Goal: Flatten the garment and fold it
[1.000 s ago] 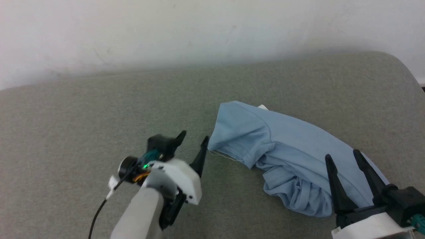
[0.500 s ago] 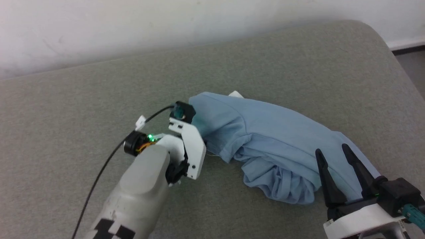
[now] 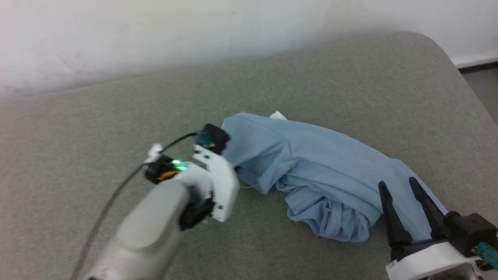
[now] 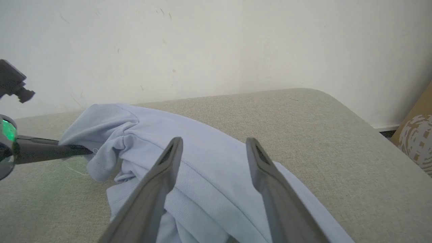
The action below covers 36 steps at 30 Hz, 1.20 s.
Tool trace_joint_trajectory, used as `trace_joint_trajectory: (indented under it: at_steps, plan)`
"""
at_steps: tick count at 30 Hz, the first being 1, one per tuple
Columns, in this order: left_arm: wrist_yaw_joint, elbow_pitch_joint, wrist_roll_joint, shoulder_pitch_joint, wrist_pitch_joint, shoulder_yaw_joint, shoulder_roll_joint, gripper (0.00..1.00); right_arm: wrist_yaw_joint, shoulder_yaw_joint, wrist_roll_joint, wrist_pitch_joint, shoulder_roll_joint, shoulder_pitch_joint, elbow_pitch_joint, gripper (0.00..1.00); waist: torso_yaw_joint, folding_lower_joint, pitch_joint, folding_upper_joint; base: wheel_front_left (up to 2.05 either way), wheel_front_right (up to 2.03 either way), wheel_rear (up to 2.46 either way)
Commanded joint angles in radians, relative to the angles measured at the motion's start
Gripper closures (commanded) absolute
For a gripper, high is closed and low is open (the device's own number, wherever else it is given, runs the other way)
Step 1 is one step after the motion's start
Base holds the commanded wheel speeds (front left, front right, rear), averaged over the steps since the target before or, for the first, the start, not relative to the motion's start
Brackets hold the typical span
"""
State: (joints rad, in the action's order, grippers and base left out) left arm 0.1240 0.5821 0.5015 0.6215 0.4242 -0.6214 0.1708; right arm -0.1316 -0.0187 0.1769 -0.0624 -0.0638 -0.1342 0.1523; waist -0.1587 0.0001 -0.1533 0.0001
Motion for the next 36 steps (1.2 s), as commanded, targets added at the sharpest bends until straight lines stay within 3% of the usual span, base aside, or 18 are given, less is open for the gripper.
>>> trace_joint_trajectory:
  at_steps: [1,4,8,12,16,20,21,24,31,36]
  plan:
    - [-0.009,-0.096,0.002,-0.050,0.000,0.019,0.074,1.00,0.001,0.012,-0.003,-0.001,0.004,-0.016,0.001,0.00,0.043,-0.0001,0.038,-0.0001,0.00,0.00,0.00]
    - [-0.074,-0.321,0.014,-0.172,0.047,0.070,0.201,1.00,0.001,0.026,-0.008,0.003,0.007,-0.036,0.007,0.00,0.071,-0.0001,0.057,-0.0001,0.00,0.00,0.00]
    - [-0.231,-0.617,0.053,-0.410,0.145,0.172,0.355,1.00,0.001,0.040,-0.011,0.007,0.010,-0.054,0.019,0.00,0.101,-0.0001,0.069,-0.0001,0.00,0.00,0.00]
    - [-0.381,-0.792,0.115,-0.662,0.215,0.276,0.441,1.00,0.001,0.051,-0.016,0.014,0.012,-0.067,0.034,0.00,0.125,-0.0001,0.074,-0.0001,0.00,0.00,0.00]
    - [-0.467,-0.804,0.203,-0.866,0.218,0.357,0.440,1.00,0.001,0.050,-0.019,0.020,0.012,-0.068,0.044,0.00,0.136,-0.0001,0.072,-0.0001,0.00,0.00,0.00]
    - [-0.470,-0.754,0.253,-0.948,0.196,0.375,0.411,1.00,0.001,0.047,-0.019,0.025,0.013,-0.065,0.048,0.00,0.137,-0.0001,0.073,-0.0001,0.00,0.00,0.00]
    - [-0.455,-0.729,0.270,-0.951,0.136,0.386,0.369,0.00,0.001,0.050,-0.019,0.028,0.013,-0.064,0.050,0.00,0.140,-0.0001,0.075,-0.0001,0.00,0.00,0.00]
    - [-0.439,-0.718,0.262,-0.926,0.049,0.397,0.327,0.00,0.001,0.057,-0.018,0.034,0.013,-0.064,0.052,0.00,0.145,-0.0001,0.080,-0.0001,0.00,0.00,0.00]
    - [-0.365,-0.709,0.174,-0.785,-0.356,0.442,0.205,0.00,0.001,0.069,0.005,0.084,-0.011,-0.031,0.052,0.00,0.157,-0.0001,0.104,-0.0001,0.00,0.00,0.00]
    - [-0.312,-0.661,0.069,-0.709,-0.576,0.414,0.179,0.00,0.001,0.063,0.051,0.150,-0.076,0.034,-0.019,0.00,0.170,-0.0001,0.115,-0.0001,0.00,0.00,0.00]
